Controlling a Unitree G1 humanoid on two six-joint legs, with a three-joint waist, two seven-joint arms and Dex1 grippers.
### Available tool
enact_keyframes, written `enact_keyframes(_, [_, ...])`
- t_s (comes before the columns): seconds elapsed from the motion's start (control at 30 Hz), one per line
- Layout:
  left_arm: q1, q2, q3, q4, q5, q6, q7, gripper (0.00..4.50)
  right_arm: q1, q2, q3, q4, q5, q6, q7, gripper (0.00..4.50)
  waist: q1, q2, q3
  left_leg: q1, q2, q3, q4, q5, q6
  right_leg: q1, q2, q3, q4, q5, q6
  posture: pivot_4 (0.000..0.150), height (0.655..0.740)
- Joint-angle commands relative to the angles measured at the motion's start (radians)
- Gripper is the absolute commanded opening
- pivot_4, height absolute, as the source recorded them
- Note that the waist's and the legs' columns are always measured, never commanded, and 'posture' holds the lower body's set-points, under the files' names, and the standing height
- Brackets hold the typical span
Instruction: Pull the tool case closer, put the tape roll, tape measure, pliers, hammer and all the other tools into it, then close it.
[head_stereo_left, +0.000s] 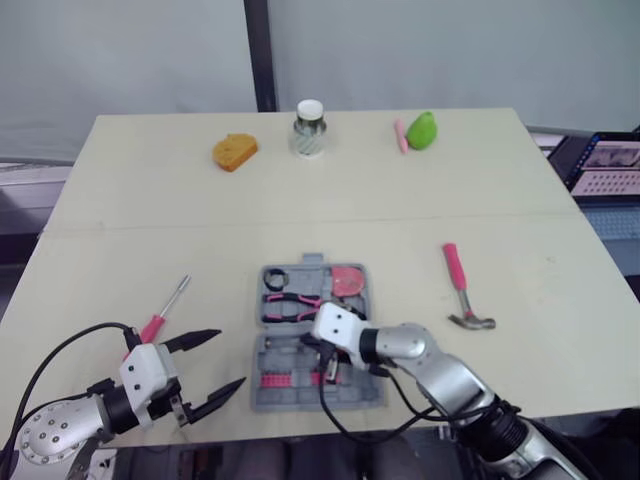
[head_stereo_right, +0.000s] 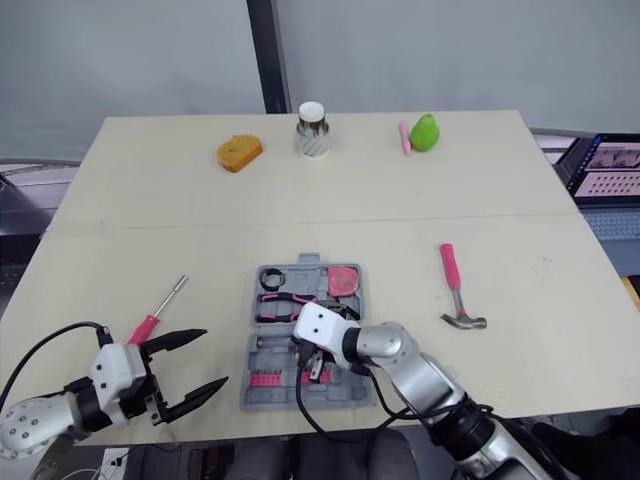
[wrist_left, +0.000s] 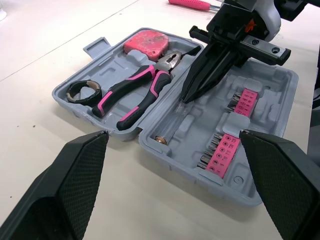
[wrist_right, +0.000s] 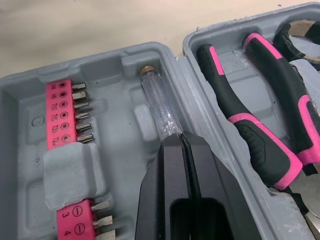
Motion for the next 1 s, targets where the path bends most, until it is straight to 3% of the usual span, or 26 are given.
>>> enact_keyframes(0.03, [0.001, 0.006, -0.004, -0.006, 0.004, -0.018, -0.004, 4.5, 0.034, -0.028, 0.041, 0.078, -0.051, 0.095, -0.003, 0.04, 0.0, 0.0, -0.003, 0.0, 0.0, 0.0, 0.0, 0.0, 0.0, 0.0, 0.0, 0.0, 0.0, 0.0, 0.0, 0.15, 0.74])
enact_keyframes(0.33, [-0.014, 0.01, -0.005, 0.0, 0.006, -0.012, -0.004, 4.5, 0.037, -0.004, 0.039, 0.071, -0.022, 0.07, 0.0, 0.04, 0.0, 0.001, -0.017, 0.001, 0.0, -0.001, 0.0, 0.0, 0.0, 0.001, 0.0, 0.0, 0.0, 0.0, 0.0, 0.15, 0.74])
enact_keyframes(0.53, [-0.057, 0.008, -0.014, 0.022, 0.009, 0.001, 0.008, 4.5, 0.051, 0.026, -0.143, -0.03, 0.172, -0.058, 0.089, 0.04, -0.001, 0.002, -0.015, 0.0, 0.0, 0.0, 0.0, -0.001, 0.0, 0.0, 0.0, 0.0, -0.002, 0.0, 0.0, 0.15, 0.74])
enact_keyframes(0.67, [-0.137, 0.018, -0.01, 0.05, 0.003, 0.063, 0.05, 4.5, 0.022, 0.007, -0.316, -0.074, 0.32, -0.04, 0.136, 0.04, -0.001, 0.002, -0.014, -0.001, 0.0, 0.001, 0.0, -0.001, 0.0, 0.0, 0.0, 0.0, -0.002, 0.0, 0.0, 0.15, 0.74])
enact_keyframes(0.93, [-0.234, 0.087, 0.117, 0.143, -0.072, 0.276, 0.109, 4.5, 0.132, -0.312, -0.749, -0.053, 0.562, 0.082, 0.283, 0.04, 0.004, 0.002, -0.012, -0.001, 0.0, -0.001, -0.001, -0.002, 0.001, 0.0, 0.0, -0.001, -0.002, 0.0, 0.0, 0.15, 0.74])
enact_keyframes(1.0, [-0.228, 0.095, 0.181, 0.196, -0.07, 0.279, 0.124, 4.5, 0.209, -0.383, -0.853, 0.027, 0.559, 0.056, 0.306, 0.83, 0.004, 0.002, -0.012, -0.001, 0.0, 0.001, -0.001, -0.002, 0.001, 0.0, 0.0, -0.001, -0.002, 0.0, 0.0, 0.15, 0.74])
